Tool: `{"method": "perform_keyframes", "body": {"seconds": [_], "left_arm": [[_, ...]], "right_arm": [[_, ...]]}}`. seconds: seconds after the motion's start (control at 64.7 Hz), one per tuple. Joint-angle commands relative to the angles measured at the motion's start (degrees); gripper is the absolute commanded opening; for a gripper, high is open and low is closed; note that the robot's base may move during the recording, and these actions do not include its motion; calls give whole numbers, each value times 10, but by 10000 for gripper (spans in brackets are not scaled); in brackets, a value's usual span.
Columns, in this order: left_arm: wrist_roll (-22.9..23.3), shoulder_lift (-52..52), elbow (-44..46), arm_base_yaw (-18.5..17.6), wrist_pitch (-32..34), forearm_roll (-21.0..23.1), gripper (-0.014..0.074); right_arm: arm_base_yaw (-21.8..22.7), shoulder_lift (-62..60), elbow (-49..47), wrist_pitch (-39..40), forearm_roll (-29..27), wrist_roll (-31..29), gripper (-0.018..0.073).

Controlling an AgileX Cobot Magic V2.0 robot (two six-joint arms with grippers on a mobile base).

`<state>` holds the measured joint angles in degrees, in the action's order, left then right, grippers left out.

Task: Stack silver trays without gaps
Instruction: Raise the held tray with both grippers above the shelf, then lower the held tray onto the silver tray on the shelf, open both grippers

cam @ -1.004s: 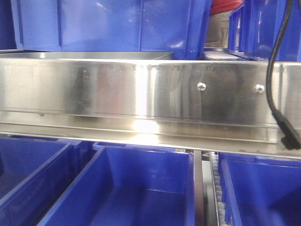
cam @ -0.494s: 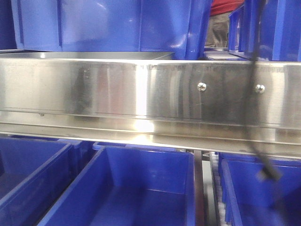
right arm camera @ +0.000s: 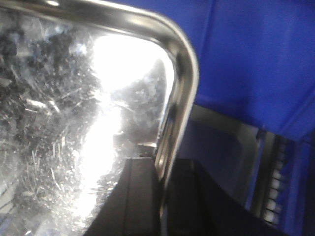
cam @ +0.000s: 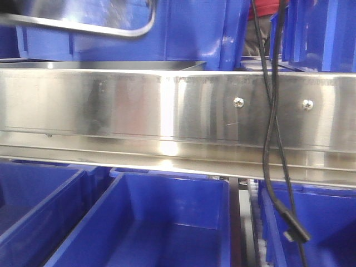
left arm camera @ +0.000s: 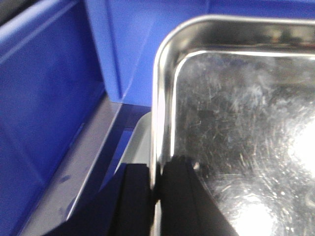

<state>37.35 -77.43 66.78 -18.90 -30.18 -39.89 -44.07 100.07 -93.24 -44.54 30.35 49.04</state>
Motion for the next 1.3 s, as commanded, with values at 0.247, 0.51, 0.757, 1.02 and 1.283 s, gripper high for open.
{"method": "perform_keyframes", "body": {"seconds": [0.247,0.51,0.757,1.02,1.283], "left_arm": [[-10,-13,4,-8,73,66,284],[-10,-13,4,-8,42,73,319],[-11,-13,4,-8,-2,59,319],[-11,-13,4,-6,-10,27,319],[-11,-11,4,-6,-14,39,286]], "right_arm": [[-16,5,-2,69,-5,-19,104],[-16,5,-2,46,-9,-14,375],[-16,5,-2,20,-9,-14,342],[-16,5,-2,-4,17,-13,342],[-16,5,-2,-2,21,-11,320]]}}
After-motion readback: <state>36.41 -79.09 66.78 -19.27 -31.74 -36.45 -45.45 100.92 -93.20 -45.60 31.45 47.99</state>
